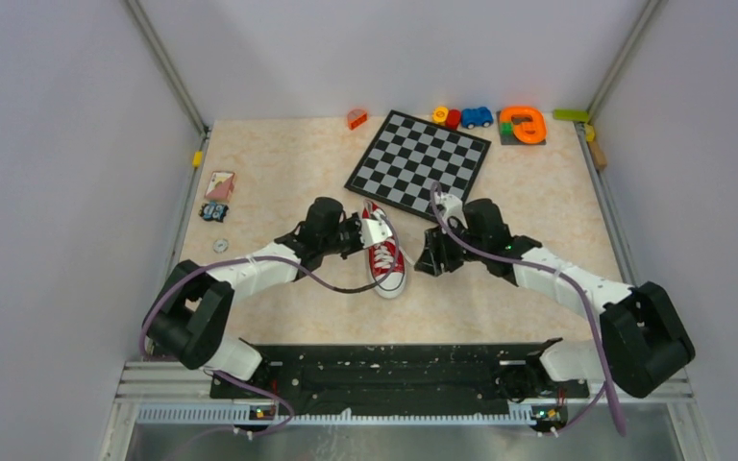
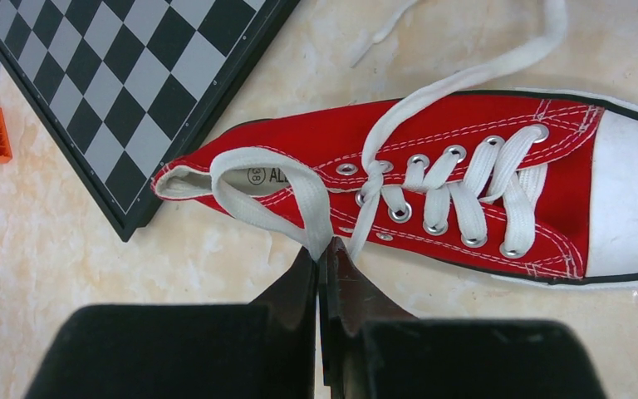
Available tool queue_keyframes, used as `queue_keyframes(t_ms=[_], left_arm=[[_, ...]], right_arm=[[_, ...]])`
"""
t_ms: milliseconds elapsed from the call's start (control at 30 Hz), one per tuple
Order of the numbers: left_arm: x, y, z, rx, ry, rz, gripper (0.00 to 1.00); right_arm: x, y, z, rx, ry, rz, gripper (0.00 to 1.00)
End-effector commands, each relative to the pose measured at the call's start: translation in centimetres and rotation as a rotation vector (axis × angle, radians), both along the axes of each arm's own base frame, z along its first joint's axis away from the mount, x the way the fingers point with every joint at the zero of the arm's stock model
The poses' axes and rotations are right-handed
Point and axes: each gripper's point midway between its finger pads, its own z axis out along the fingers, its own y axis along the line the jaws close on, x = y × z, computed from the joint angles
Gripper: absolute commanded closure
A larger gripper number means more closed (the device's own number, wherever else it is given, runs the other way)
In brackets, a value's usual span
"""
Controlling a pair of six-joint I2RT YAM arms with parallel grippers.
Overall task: Tie the shoes
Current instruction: Wrap the shoelace around the shoelace.
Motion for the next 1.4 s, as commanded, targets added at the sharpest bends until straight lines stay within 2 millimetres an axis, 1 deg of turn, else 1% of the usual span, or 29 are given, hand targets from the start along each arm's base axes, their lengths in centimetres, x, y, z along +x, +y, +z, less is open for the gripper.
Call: queue_keyframes(t_ms=[0,33,100,133,167,233,300,333,367,500,633,733,833,1100,1167,1300,1367], left_arm=[[0.5,-0.7,1.6,-0.049,-0.049,-0.015,1.00],[0.5,-0.8,1.7,-0.052,-0.051,-0.015,1.00],[0.5,-0.8,1.7,-0.055,-0.052,-0.013,1.00],[0.6,-0.7,1.6,-0.057,-0.050,-0.010,1.00],[0.6,-0.8,1.5,-0.057,-0.047,-0.008,1.00],[0.7,-0.7,1.5,-0.059,-0.046,0.001,1.00],[0.6,-0.6,1.5,-0.059,-0.047,0.002,1.00],[0.6,-0.7,1.6,-0.060,-0.050,0.002,1.00],[0.6,-0.6,1.6,-0.061,-0.050,0.003,1.00],[0.5,-0.6,1.7,-0.065,-0.054,0.004,1.00],[0.4,-0.4,1.8,-0.064,-0.058,0.006,1.00],[0.5,-0.4,1.8,-0.060,-0.063,0.010,1.00],[0.5,-0.3,1.9,-0.056,-0.065,0.011,1.00],[0.5,-0.3,2.1,-0.056,-0.067,0.010,1.00],[0.5,-0.2,2.0,-0.054,-0.065,0.010,1.00],[0.5,-0.2,1.9,-0.049,-0.065,0.010,1.00],[0.5,-0.2,1.9,-0.049,-0.065,0.010,1.00]], right_arm=[[0.7,1.2,3.4,0.040,-0.242,0.137,0.43],[0.4,1.5,3.6,0.045,-0.313,0.187,0.41],[0.1,1.8,4.2,0.020,-0.523,0.306,0.39],[0.4,1.6,4.4,0.007,-0.606,0.316,0.39],[1.2,1.3,4.9,-0.006,-0.688,0.295,0.40],[1.9,0.8,5.1,-0.060,-0.809,0.344,0.39],[2.3,0.7,4.6,-0.111,-0.867,0.437,0.39],[3.3,0.7,4.8,-0.128,-0.865,0.436,0.39],[3.9,0.6,4.4,-0.148,-0.846,0.451,0.41],[4.9,1.7,1.8,-0.191,-0.780,0.624,0.45],[6.4,2.0,0.2,-0.224,-0.739,0.655,0.47],[6.2,1.7,-1.4,-0.218,-0.644,0.694,0.47],[6.1,1.8,-2.4,-0.208,-0.587,0.730,0.49],[7.5,1.9,-3.6,-0.247,-0.533,0.728,0.54],[7.3,1.9,-3.8,-0.246,-0.505,0.746,0.58],[6.9,1.4,-4.8,-0.272,-0.438,0.757,0.69],[6.6,1.4,-4.7,-0.260,-0.431,0.767,0.71]])
